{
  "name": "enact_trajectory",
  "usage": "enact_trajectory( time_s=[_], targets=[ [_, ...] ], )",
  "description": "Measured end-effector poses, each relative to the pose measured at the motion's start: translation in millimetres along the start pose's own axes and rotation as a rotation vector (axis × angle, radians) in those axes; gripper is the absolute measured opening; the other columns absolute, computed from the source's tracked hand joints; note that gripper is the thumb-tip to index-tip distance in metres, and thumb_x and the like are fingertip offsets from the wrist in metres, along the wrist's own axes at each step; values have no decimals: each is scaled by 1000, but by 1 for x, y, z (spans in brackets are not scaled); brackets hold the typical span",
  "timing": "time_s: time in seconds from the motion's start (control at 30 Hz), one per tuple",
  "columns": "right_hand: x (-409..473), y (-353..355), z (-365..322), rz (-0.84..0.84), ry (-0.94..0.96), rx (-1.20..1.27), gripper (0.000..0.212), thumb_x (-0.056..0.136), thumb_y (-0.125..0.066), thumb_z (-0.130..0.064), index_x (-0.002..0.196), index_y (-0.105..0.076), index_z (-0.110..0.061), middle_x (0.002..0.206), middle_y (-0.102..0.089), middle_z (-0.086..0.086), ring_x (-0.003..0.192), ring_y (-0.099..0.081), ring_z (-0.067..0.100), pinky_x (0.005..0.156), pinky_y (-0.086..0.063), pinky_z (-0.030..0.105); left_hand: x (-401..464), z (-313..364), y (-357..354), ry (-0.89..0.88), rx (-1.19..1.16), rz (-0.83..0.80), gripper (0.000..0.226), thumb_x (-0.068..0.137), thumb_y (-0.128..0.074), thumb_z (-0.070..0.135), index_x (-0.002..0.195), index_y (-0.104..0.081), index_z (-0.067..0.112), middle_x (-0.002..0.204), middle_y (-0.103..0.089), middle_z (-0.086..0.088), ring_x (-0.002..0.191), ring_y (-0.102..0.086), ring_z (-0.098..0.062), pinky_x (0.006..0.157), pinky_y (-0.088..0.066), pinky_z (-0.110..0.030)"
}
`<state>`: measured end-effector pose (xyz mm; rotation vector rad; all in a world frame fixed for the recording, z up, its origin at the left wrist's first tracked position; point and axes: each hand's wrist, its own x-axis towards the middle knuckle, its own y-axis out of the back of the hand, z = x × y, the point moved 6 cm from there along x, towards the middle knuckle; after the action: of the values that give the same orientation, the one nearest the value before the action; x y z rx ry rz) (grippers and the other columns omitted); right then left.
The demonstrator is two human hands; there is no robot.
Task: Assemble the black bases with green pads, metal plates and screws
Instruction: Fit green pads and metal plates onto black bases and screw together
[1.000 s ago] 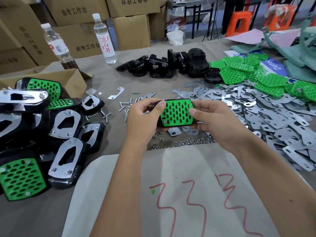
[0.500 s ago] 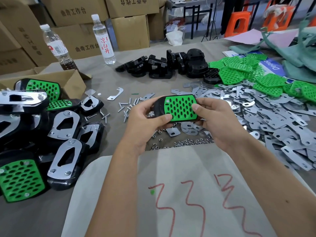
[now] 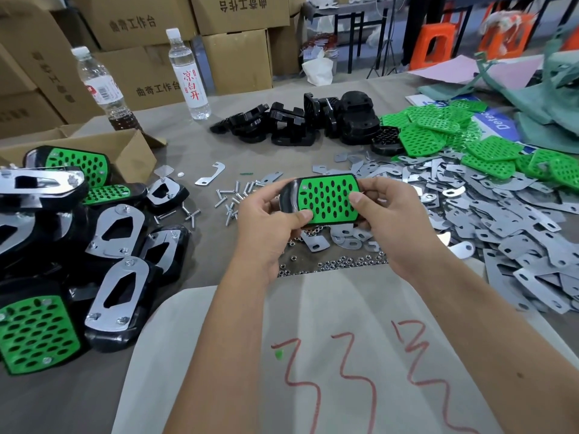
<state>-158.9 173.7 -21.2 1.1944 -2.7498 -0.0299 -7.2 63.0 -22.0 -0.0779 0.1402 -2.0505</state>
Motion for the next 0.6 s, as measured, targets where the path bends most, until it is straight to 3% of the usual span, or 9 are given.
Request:
enact_trajectory(
  time_s=[0.07, 0.13, 0.2, 0.27, 0.33, 0.43, 0.5, 0.6],
  targets=[
    [-4, -3, -11, 41, 152, -60, 24, 100, -64, -5, 100, -67, -29, 91, -70, 0, 85, -67, 12, 75, -57, 31, 0, 0, 0, -26, -22, 49, 46, 82, -71, -18, 112, -74, 17, 92, -72, -6, 68, -65, -13, 54, -49, -18],
    [-10, -6, -24, 66, 361, -140, 26, 96, -66, 1, 106, -66, -23, 102, -66, 5, 91, -64, 13, 80, -57, 31, 1, -4, -1, 3, -98, 79, 32, 89, -70, -11, 116, -70, 4, 101, -70, -12, 83, -72, -26, 65, -57, -21],
    [-16, -9, -32, 76, 539, -230, 28, 91, -70, 5, 106, -68, -17, 103, -60, 4, 95, -63, 18, 83, -58, 35, 1, -9, -5, 115, -244, 68, 27, 97, -66, 2, 122, -62, -7, 106, -66, -17, 91, -75, -37, 80, -62, -33],
    [-20, -14, -34, 48, 649, -351, 26, 86, -76, 6, 107, -73, -9, 101, -59, 3, 94, -62, 21, 82, -57, 40, -1, -10, -11, 209, -397, -15, 24, 102, -58, 15, 117, -62, -3, 104, -70, -17, 93, -75, -38, 93, -60, -47],
    [-22, -19, -31, 9, 696, -470, 32, 79, -80, 10, 105, -75, -8, 98, -58, 3, 90, -58, 18, 81, -53, 34, -3, -8, -14, 235, -509, -93, 24, 102, -52, 20, 112, -64, 1, 101, -72, -17, 95, -72, -34, 94, -59, -47],
    [-23, -23, -29, -53, 721, -543, 38, 75, -77, 15, 102, -76, -10, 97, -61, 1, 89, -57, 14, 81, -48, 21, -3, -10, -10, 259, -518, -48, 22, 101, -53, 12, 111, -66, -2, 103, -74, -19, 97, -72, -33, 87, -62, -41],
    [-22, -21, -30, -96, 704, -475, 32, 80, -73, 13, 103, -75, -9, 99, -65, -1, 92, -62, 13, 84, -55, 24, -1, -15, -4, 272, -453, 45, 26, 100, -54, 3, 122, -65, -7, 115, -75, -22, 108, -73, -36, 84, -64, -41],
    [-15, -10, -26, -21, 612, -475, 20, 91, -71, -1, 107, -74, -13, 100, -69, -6, 96, -65, 11, 81, -59, 32, 3, -17, 7, 268, -437, 151, 34, 98, -56, -4, 131, -63, -2, 122, -73, -21, 112, -72, -36, 83, -64, -45]
  ],
)
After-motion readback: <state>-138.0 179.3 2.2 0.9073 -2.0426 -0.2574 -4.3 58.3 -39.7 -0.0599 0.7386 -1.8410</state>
